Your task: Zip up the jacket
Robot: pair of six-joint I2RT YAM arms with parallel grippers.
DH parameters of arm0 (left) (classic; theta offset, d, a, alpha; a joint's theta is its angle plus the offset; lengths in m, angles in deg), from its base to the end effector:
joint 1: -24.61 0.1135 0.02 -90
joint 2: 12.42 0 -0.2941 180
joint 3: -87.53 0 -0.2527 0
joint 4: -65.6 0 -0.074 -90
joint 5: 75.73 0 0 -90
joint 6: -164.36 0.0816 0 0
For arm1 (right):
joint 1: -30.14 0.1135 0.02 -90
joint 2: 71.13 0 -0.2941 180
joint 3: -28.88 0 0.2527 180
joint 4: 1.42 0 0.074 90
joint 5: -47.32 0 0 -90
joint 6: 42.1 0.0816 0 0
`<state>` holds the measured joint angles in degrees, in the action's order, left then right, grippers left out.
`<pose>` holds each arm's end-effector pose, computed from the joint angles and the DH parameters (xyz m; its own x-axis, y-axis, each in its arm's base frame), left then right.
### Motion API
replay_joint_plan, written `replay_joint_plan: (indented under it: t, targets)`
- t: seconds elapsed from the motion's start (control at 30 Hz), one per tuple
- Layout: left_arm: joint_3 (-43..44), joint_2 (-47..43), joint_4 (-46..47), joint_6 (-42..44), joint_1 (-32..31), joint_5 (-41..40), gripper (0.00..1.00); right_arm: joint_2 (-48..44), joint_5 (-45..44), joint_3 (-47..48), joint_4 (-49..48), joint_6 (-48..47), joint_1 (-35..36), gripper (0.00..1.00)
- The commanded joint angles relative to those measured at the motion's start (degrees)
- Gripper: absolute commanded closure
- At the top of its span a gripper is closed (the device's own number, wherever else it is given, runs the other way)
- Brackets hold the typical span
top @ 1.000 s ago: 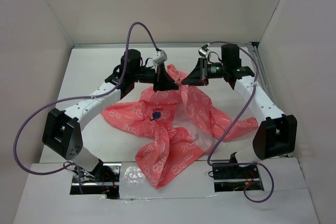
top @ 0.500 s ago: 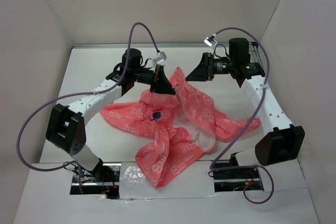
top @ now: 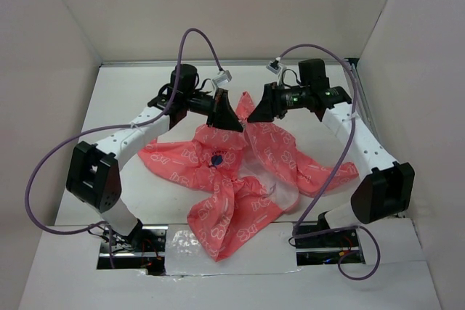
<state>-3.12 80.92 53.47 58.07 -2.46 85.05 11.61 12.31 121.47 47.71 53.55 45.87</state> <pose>0.3088 -0.2443 0.3615 -0.5059 0.1549 -0.8486 0.8498 -0.0794 -0.5211 0.2950 0.1525 0.3720 -0.6818 -0.1334 -0.7192 -0.7021 0.3954 0.5922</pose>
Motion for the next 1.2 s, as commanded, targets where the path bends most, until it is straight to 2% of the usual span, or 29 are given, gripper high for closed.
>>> replay_joint_plan:
  t: [0.0, 0.13, 0.27, 0.3, 0.37, 0.4, 0.43, 0.5, 0.53, 0.6, 0.7, 0.8, 0.9, 0.93, 0.97, 1.0, 1.03, 1.07, 1.13, 1.17]
  targets:
    - [2.96, 0.61, -0.02, 1.97, 0.35, 3.66, 1.00, 0.67, 3.71, -1.94, -5.24, -1.43, 0.18, 0.39]
    - [3.75, 1.32, -1.17, 2.50, 0.44, 3.66, 1.00, 0.40, 8.47, -2.73, -8.76, -1.25, 0.80, 0.64]
    - [2.88, 1.32, -0.55, 2.14, 0.61, 3.13, 1.00, 0.76, 14.44, -2.82, -8.07, -2.13, 0.89, 0.68]
    - [2.79, 1.23, -0.12, 1.97, 0.70, 3.31, 1.00, 0.67, 15.15, -3.17, -8.06, -2.22, 0.89, 0.74]
    - [2.52, 1.23, 0.15, 1.53, 0.79, 3.40, 1.00, 0.58, 16.38, -3.70, -8.24, -2.22, 0.89, 0.80]
    - [2.52, 1.14, 0.06, 1.53, 0.70, 3.22, 1.00, 0.49, 16.65, -3.88, -8.50, -2.05, 1.06, 0.96]
    - [2.26, 0.97, 0.15, 1.35, 0.79, 3.13, 1.00, 0.41, 16.39, -3.62, -8.85, -2.13, 1.41, 1.00]
    - [2.17, 0.88, -0.11, 1.53, 0.79, 3.13, 1.00, -0.12, 13.77, -4.31, -10.78, 1.54, 1.59, 1.00]
    - [1.91, 0.62, 0.06, 1.53, 0.79, 3.05, 1.00, -0.73, 11.14, -4.93, -16.10, 5.12, 1.94, 1.00]
    - [1.29, -0.08, -0.29, 1.79, 0.62, 2.78, 1.00, -2.05, 2.90, -5.28, -19.21, 13.31, 1.85, 1.00]
    - [-0.90, -1.75, -0.73, 2.06, 0.61, 1.55, 1.00, -0.22, -0.92, -2.66, -19.32, 21.29, 0.45, 1.00]
    - [-3.62, -2.90, -0.73, 1.62, 0.61, 1.03, 1.00, 1.63, -1.02, -2.12, -22.46, 25.10, -1.05, 1.00]
    - [-3.72, -2.90, -0.90, 0.22, 0.53, -1.61, 1.00, 1.81, -2.16, 1.03, -17.22, 19.95, 0.00, 0.99]
    - [-3.02, -2.73, -1.16, -0.05, 0.61, -2.31, 1.00, 0.85, -2.42, 1.30, -14.07, 15.92, 0.35, 0.94]
    - [-2.49, -2.55, -1.34, -0.31, 0.70, -3.01, 1.00, -0.11, -2.60, 1.22, -13.08, 14.49, 0.71, 0.77]
    - [-1.27, -1.68, -2.91, -0.49, 0.70, -3.54, 1.00, -0.91, -2.95, 1.13, -10.55, 12.56, 0.80, 0.69]
    - [-0.56, -1.32, -3.45, -0.49, 0.70, -3.72, 1.00, -2.83, -4.43, 1.13, -9.48, 10.28, 0.88, 0.65]
    - [0.14, -0.97, -4.06, -0.32, 0.70, -3.90, 1.00, -3.98, -6.62, 1.04, -8.60, 9.13, 0.89, 0.57]
    - [1.46, -0.26, -5.56, -0.14, 0.70, -3.72, 1.00, -6.61, -7.87, 0.52, -7.27, 6.75, 0.89, 0.54]
    - [1.73, 0.00, -5.82, -0.05, 0.70, -3.64, 1.00, -7.15, -7.35, 0.26, -7.53, 6.05, 0.89, 0.49]
